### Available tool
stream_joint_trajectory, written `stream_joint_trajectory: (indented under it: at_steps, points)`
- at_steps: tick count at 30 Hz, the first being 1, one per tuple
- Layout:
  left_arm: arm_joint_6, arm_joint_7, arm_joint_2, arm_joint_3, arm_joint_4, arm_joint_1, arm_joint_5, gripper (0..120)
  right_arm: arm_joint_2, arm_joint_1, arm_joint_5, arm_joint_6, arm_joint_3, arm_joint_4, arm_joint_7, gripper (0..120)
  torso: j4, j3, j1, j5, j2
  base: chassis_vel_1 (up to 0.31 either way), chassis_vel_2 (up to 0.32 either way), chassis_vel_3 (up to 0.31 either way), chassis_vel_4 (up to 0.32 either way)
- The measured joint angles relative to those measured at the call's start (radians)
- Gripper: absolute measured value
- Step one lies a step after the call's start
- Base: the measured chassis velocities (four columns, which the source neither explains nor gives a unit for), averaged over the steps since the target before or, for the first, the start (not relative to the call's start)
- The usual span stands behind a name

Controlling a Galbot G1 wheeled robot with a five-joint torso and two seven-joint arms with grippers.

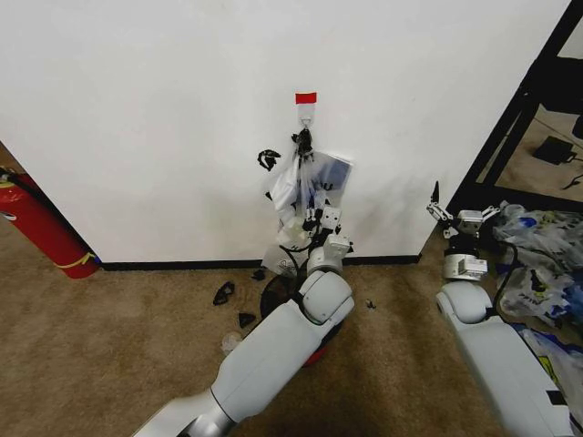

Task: Pick up the garbage bag from the wall and place it over the trash bin.

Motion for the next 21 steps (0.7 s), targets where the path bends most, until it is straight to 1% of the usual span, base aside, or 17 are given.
stream_joint_trajectory:
  at_steps: [1, 2, 5, 9, 10, 12, 14, 18, 21]
  points:
    - [0.022, -0.010, -0.006, 0.005, 0.006, -0.004, 0.000, 61, 0.001, 0.000, 0.000, 0.000, -0.001, 0.000, 0.000, 100, -0.0001, 0.000, 0.000, 0.0000, 0.000, 0.000, 0.000, 0.000, 0.000]
    - [0.022, -0.010, -0.006, 0.005, 0.006, -0.004, 0.000, 61, 0.001, 0.000, 0.000, 0.000, -0.001, 0.000, 0.000, 100, -0.0001, 0.000, 0.000, 0.0000, 0.000, 0.000, 0.000, 0.000, 0.000]
    - [0.064, -0.035, -0.021, 0.014, 0.029, -0.014, 0.000, 74, 0.004, 0.001, -0.001, 0.000, -0.003, 0.003, 0.000, 100, -0.0001, 0.000, 0.000, 0.0000, 0.000, 0.000, 0.000, 0.000, 0.000]
    - [0.109, -0.056, -0.022, 0.014, 0.042, -0.022, 0.000, 89, 0.002, -0.001, -0.001, 0.000, -0.003, 0.007, 0.000, 100, 0.0001, 0.000, 0.000, 0.0000, 0.000, 0.000, 0.000, 0.000, 0.000]
    - [0.109, -0.056, -0.022, 0.014, 0.042, -0.022, 0.000, 89, 0.002, -0.001, -0.001, 0.000, -0.003, 0.007, 0.000, 100, 0.0001, 0.000, 0.000, 0.0000, 0.000, 0.000, 0.000, 0.000, 0.000]
    - [0.126, -0.069, -0.021, 0.008, 0.060, -0.030, 0.009, 98, -0.001, -0.005, -0.001, 0.000, -0.001, 0.009, 0.000, 100, 0.0000, 0.000, 0.000, 0.0001, 0.000, 0.000, 0.000, 0.000, 0.000]
    - [0.132, -0.078, -0.019, 0.002, 0.077, -0.039, 0.021, 100, -0.003, -0.008, -0.001, 0.000, 0.001, 0.011, 0.000, 100, 0.0000, 0.000, 0.000, 0.0000, 0.000, 0.000, 0.000, 0.000, 0.000]
    - [0.135, -0.093, -0.016, 0.001, 0.106, -0.053, 0.028, 98, -0.001, -0.009, -0.001, 0.000, 0.001, 0.012, 0.000, 100, 0.0000, 0.000, 0.000, 0.0000, 0.000, 0.000, 0.000, 0.000, 0.000]
    - [0.124, -0.094, -0.014, -0.009, 0.110, -0.058, 0.028, 88, 0.002, -0.009, -0.001, 0.000, 0.001, 0.012, 0.000, 100, 0.0000, 0.000, 0.000, 0.0000, 0.000, 0.000, 0.000, 0.000, 0.000]
